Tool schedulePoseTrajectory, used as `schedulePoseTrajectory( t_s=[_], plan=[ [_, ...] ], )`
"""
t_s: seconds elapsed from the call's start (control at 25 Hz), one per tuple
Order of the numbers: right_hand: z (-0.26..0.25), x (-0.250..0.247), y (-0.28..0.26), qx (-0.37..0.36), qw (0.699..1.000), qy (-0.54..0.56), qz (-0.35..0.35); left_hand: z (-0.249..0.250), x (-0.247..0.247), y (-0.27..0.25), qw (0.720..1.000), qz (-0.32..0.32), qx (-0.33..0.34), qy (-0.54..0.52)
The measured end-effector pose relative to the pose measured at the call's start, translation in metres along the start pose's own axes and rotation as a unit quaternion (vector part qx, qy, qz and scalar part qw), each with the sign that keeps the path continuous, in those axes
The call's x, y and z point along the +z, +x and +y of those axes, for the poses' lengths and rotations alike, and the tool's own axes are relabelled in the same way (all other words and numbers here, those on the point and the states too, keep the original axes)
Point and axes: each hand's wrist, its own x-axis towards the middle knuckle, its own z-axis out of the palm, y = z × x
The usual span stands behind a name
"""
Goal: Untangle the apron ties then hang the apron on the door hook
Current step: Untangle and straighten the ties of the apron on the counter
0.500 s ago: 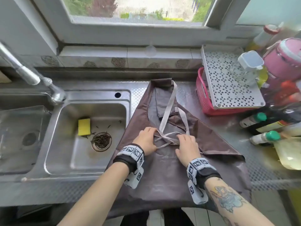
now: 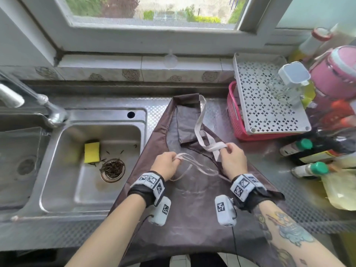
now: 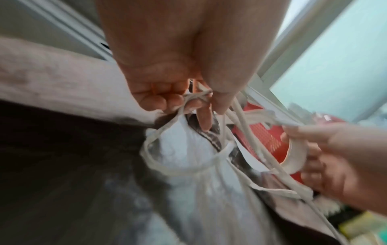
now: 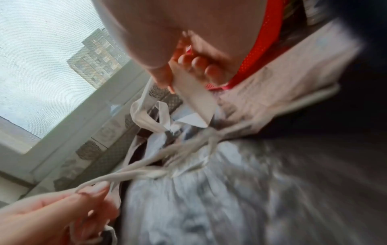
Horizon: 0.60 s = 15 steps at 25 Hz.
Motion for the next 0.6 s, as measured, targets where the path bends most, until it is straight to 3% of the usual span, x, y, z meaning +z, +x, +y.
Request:
schedulePoseTrajectory(
  t_s=[0.12,0.2,0.24,0.32,0.4,0.44,0.52,0.6],
  plan=[
    [-0.014,-0.008,0.010,0.004,0.989,0.147,-0.034,-0.005,-0.010,0.006,0.996,0.041,-0.037,-0.074],
    [-0.010,-0.005,0.007,0.014,0.956,0.265,-0.127,-0.008,-0.013,0.006,0.993,0.057,-0.030,-0.098],
    [-0.006,-0.001,0.000,0.010,0.955,0.242,-0.171,-0.010,-0.013,0.004,0.992,0.062,-0.027,-0.107],
    [0.007,0.012,-0.012,-0.043,0.971,0.053,-0.229,-0.015,-0.012,0.005,0.988,0.068,-0.021,-0.137],
    [0.020,0.026,-0.027,-0.118,0.955,-0.153,-0.224,-0.020,-0.010,0.004,0.982,0.075,-0.027,-0.174],
    [0.024,0.031,-0.034,-0.146,0.949,-0.199,-0.198,-0.021,-0.009,0.004,0.973,0.086,-0.040,-0.211],
    [0.027,0.041,-0.046,-0.163,0.935,-0.261,-0.179,-0.022,-0.012,0.003,0.931,0.112,-0.092,-0.336],
    [0.029,0.048,-0.056,-0.164,0.903,-0.345,-0.197,-0.021,-0.016,0.000,0.863,0.130,-0.133,-0.470]
  ],
)
